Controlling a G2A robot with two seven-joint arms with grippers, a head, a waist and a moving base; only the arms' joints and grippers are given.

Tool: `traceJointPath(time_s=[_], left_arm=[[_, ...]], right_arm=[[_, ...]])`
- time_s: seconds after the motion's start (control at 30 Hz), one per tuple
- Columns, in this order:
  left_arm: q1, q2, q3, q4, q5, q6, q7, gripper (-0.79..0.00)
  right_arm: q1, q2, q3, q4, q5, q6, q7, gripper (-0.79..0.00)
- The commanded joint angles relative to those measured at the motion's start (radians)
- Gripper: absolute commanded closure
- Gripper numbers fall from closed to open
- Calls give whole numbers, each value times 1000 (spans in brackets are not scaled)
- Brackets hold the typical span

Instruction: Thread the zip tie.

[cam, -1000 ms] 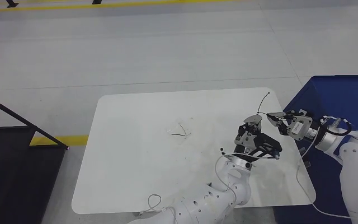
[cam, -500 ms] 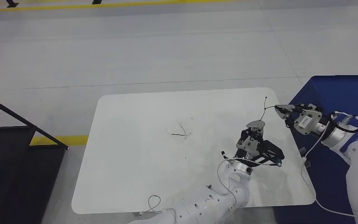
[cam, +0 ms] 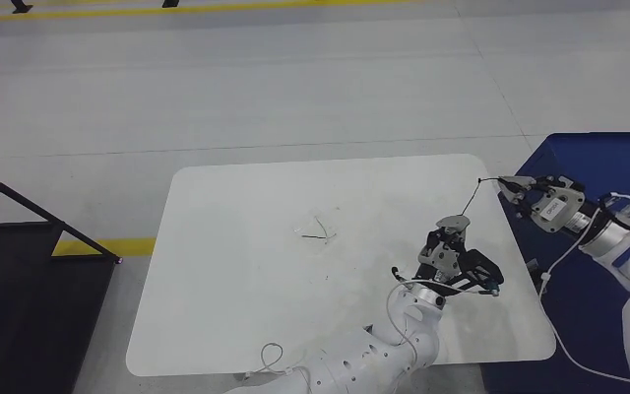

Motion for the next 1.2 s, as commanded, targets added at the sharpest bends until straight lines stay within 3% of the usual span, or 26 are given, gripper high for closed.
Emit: traceJointPath(time_s=[0.0,0.17,0.2,0.27,0.57,0.7,0.8,1.0,1.17], left_arm=[[1,0,-1,-1,2,-1,2,0],[3,1,-5,-2,2,-4,3,0],[4,1,-5,-3,2,-4,4,-135],[5,1,-6,-4,0,-8,4,-779],[23,11,-48,-23,-19,2,6,-785],[59,36,-162,-107,-124,-42,37,-785],[99,67,-249,-229,-138,-107,37,-785],[260,152,-409,-605,-23,-407,-122,-785],[443,223,-574,-929,12,-791,-249,-785]], right_arm=[[-2,1,-2,1,1,-5,-1,0],[0,4,-2,9,13,-9,-7,0],[0,4,-3,9,13,-9,-8,0],[-1,6,-5,6,10,-9,-4,0],[10,13,-1,21,26,-9,-2,0],[12,13,0,23,28,-9,-6,0],[12,13,0,23,28,-9,-6,0],[7,12,-4,20,29,-19,-13,0],[-18,16,-17,-39,47,33,16,0]])
